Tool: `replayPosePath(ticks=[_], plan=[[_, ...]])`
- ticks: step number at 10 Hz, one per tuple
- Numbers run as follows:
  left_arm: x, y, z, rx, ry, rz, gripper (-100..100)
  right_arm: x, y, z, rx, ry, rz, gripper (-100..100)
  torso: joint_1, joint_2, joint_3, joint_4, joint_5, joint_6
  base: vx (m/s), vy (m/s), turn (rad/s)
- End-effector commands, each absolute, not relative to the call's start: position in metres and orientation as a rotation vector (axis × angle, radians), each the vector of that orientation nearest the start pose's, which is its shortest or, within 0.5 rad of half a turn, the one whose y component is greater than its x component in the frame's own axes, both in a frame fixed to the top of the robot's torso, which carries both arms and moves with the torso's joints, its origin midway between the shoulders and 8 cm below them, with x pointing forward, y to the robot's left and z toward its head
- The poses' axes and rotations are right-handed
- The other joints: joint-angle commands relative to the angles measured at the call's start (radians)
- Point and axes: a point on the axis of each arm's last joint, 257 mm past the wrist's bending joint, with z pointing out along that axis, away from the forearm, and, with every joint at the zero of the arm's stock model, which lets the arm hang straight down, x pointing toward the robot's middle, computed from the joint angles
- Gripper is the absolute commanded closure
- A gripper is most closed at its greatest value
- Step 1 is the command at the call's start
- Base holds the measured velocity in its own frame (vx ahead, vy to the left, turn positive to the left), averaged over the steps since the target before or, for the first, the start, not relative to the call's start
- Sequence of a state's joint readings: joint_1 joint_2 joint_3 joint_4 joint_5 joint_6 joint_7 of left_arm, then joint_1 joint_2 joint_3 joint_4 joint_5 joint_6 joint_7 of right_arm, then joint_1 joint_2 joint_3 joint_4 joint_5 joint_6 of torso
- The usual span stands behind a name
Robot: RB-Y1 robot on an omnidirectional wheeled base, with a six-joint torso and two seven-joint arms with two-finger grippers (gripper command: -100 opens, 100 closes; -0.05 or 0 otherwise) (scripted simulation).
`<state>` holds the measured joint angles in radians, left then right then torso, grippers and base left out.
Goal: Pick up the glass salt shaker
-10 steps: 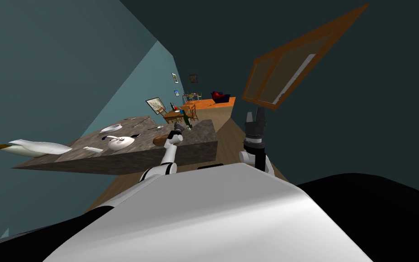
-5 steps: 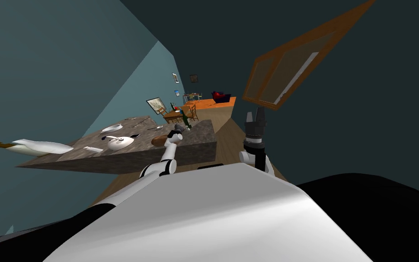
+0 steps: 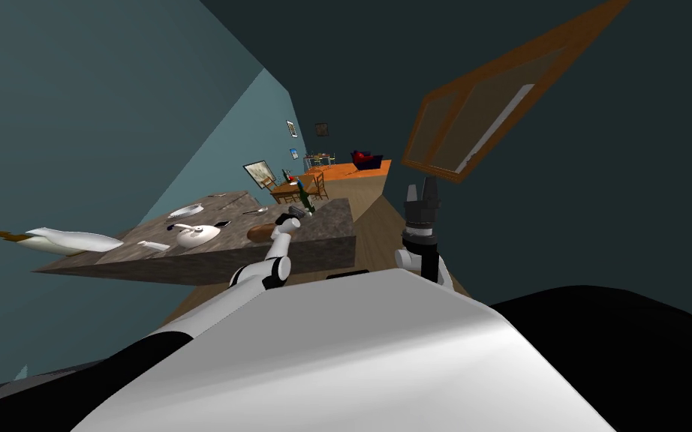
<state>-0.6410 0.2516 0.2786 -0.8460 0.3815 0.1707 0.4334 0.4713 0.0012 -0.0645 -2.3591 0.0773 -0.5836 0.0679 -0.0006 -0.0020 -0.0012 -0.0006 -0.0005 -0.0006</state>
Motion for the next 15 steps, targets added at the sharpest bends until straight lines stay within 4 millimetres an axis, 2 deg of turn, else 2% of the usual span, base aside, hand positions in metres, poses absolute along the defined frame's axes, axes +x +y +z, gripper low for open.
replayPosePath(ticks=[1,2,3,5,6,7,9,11,12,14,15], plan=[[0.695,0.352,-0.214,-1.999,0.694,-1.493,-100,0.31,-0.276,0.081,0.427,0.538,1.172,0,0.0,0.0,0.0,0.0,0.0,0.0,0.034,-0.027,0.046],[0.691,0.353,-0.231,-2.032,0.701,-1.466,-100,0.31,-0.276,0.081,0.427,0.538,1.172,0,0.0,-0.001,0.0,0.0,0.0,0.0,0.036,-0.038,0.035],[0.689,0.353,-0.239,-2.048,0.704,-1.451,-100,0.31,-0.276,0.081,0.427,0.538,1.172,0,-0.001,-0.001,0.0,0.0,0.0,0.0,0.012,-0.02,0.003],[0.695,0.355,-0.235,-2.102,0.658,-1.471,-100,0.31,-0.276,0.081,0.427,0.538,1.172,0,0.001,0.001,0.001,0.0,0.0,0.0,0.017,-0.013,0.031],[0.69,0.356,-0.249,-2.131,0.663,-1.446,-100,0.31,-0.276,0.081,0.427,0.538,1.172,0,0.0,0.0,0.0,0.0,0.0,0.0,0.039,-0.04,0.038],[0.698,0.357,-0.238,-2.168,0.614,-1.478,-100,0.31,-0.276,0.081,0.427,0.538,1.172,0,-0.001,-0.001,0.0,0.0,0.0,0.0,0.04,-0.056,0.046],[0.691,0.357,-0.258,-2.21,0.62,-1.441,-100,0.31,-0.276,0.081,0.427,0.538,1.172,0,-0.002,-0.001,0.0,0.0,0.0,0.0,0.028,-0.035,0.014],[0.695,0.358,-0.253,-2.258,0.572,-1.461,-100,0.31,-0.276,0.081,0.427,0.538,1.172,0,0.001,0.001,0.001,0.0,0.0,0.0,0.013,-0.014,0.024],[0.691,0.358,-0.266,-2.284,0.575,-1.437,-100,0.31,-0.276,0.081,0.427,0.538,1.172,0,0.0,0.0,0.0,0.0,0.0,0.0,0.037,-0.033,0.041],[0.693,0.358,-0.265,-2.338,0.528,-1.448,-100,0.31,-0.276,0.081,0.427,0.538,1.172,0,0.001,0.0,0.0,0.0,0.0,0.0,0.028,-0.023,0.024],[0.69,0.358,-0.273,-2.354,0.529,-1.432,-100,0.31,-0.276,0.081,0.427,0.538,1.172,0,0.0,-0.001,0.0,0.0,0.0,0.0,0.039,-0.033,0.035]])
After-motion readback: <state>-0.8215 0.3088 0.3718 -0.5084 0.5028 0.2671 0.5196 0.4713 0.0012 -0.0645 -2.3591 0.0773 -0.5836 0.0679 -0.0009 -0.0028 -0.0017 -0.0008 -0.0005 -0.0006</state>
